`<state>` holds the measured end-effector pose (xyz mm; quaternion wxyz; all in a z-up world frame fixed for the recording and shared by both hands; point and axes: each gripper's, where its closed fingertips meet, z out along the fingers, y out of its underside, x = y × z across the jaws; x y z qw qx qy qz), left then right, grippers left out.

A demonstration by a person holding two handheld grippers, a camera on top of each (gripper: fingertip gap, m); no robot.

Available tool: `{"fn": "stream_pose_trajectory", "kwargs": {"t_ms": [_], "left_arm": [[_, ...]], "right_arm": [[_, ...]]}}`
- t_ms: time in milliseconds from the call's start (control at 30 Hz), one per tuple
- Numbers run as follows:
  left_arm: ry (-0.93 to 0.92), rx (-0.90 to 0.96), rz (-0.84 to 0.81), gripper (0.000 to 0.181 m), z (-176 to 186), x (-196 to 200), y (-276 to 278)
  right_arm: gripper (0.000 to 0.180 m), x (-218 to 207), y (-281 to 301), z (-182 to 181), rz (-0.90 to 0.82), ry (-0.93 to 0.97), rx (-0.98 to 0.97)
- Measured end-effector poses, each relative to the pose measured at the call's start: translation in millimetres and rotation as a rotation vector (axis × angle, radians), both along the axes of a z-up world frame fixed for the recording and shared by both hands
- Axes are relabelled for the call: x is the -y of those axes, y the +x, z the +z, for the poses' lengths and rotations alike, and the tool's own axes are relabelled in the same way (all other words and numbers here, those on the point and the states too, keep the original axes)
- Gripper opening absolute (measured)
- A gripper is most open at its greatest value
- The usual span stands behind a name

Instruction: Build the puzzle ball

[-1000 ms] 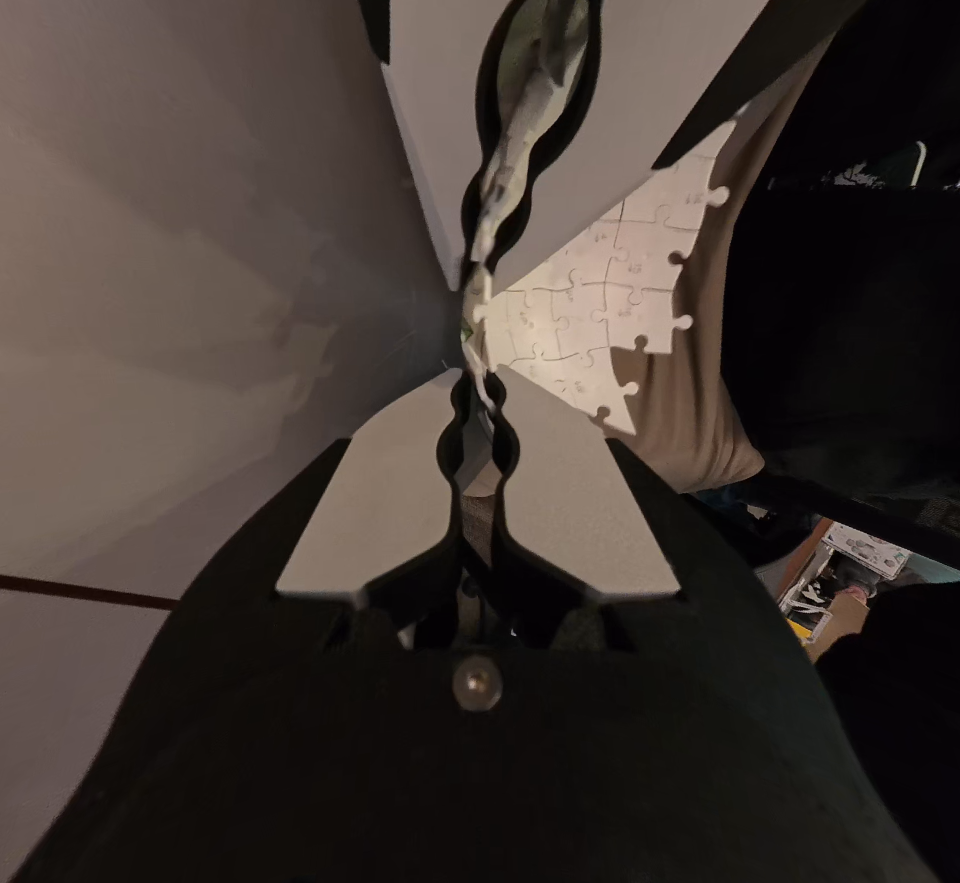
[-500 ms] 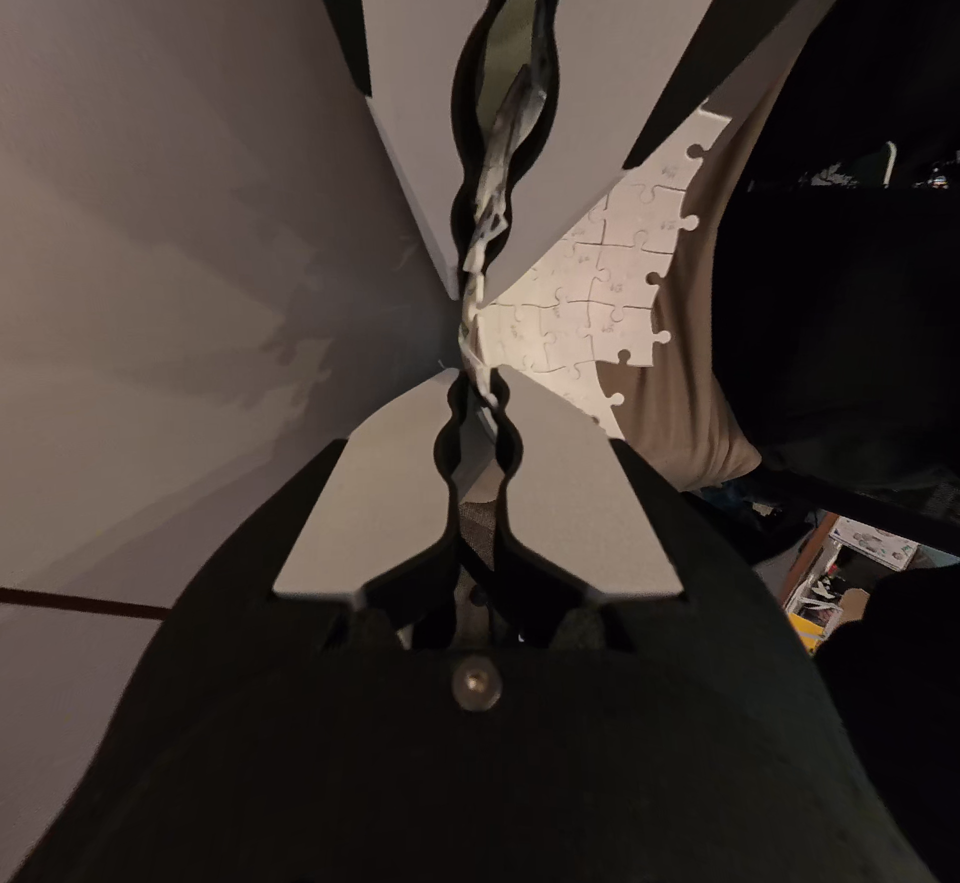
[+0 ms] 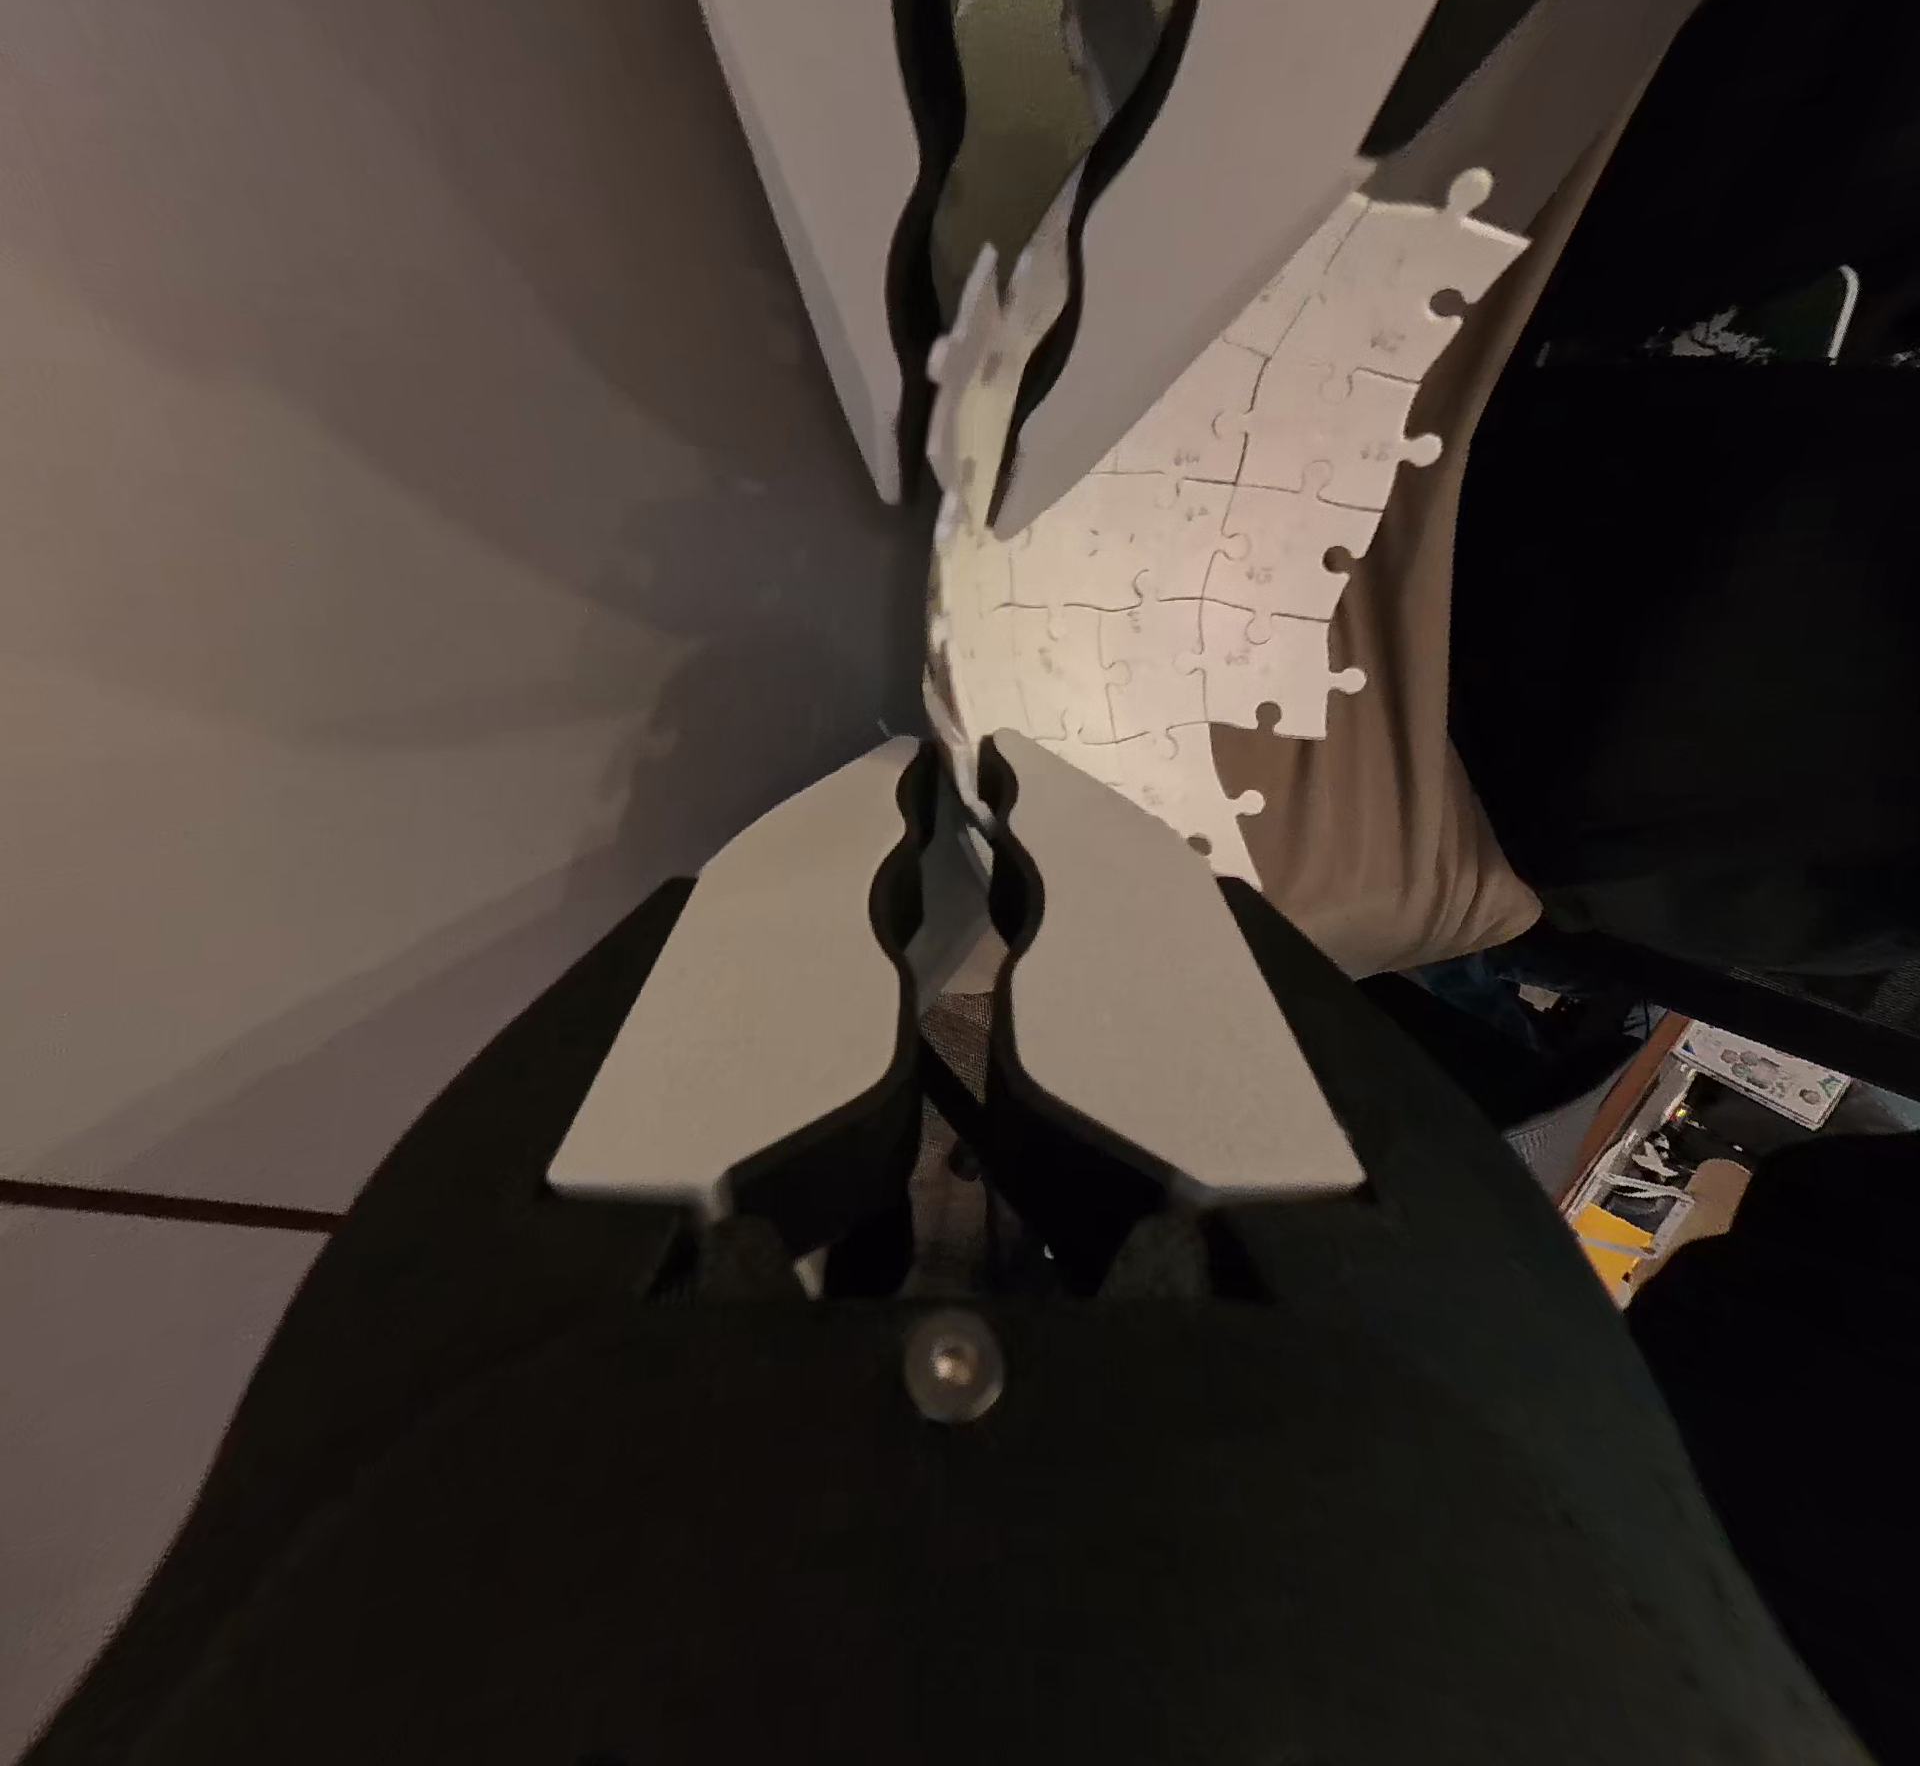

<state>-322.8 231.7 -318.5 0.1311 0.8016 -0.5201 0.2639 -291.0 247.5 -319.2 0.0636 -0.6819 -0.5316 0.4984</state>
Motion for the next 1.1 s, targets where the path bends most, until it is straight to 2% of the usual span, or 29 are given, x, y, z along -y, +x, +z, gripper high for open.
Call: {"fn": "stream_pose_trajectory", "kwargs": {"t_ms": [200,300,500,633,700,767,833,867,933,1067,1100], "left_arm": [[0.003,0.011,0.003,0.014,-1,-2,3],[0.031,0.028,0.019,0.02,3,-6,5],[0.14,0.099,0.088,0.045,18,-19,6],[0.272,0.229,0.189,0.054,48,-36,5],[0.342,0.327,0.264,0.061,67,-44,7],[0.387,0.426,0.331,0.063,87,-47,13],[0.426,0.484,0.366,0.073,103,-47,26],[0.448,0.484,0.362,0.085,107,-45,33],[0.475,0.539,0.325,0.093,117,-39,60],[0.473,0.625,0.207,0.107,126,-18,128],[0.474,0.654,0.171,0.106,127,-12,147]], "right_arm": [[0.004,-7,11,3,-0.012,0.03,0.009],[0.011,-12,16,10,-0.035,0.056,-0.003],[0.039,-36,36,31,-0.169,0.185,-0.016],[0.044,-48,62,57,-0.256,0.326,-0.034],[0.048,-52,80,64,-0.287,0.387,0.022],[0.082,-46,100,68,-0.289,0.434,0.073],[0.092,-39,122,65,-0.303,0.474,0.133],[0.105,-35,133,62,-0.304,0.498,0.156],[0.116,-25,155,58,-0.328,0.544,0.194],[0.155,-4,196,59,-0.463,0.531,0.214],[0.16,1,209,57,-0.483,0.554,0.241]]}}
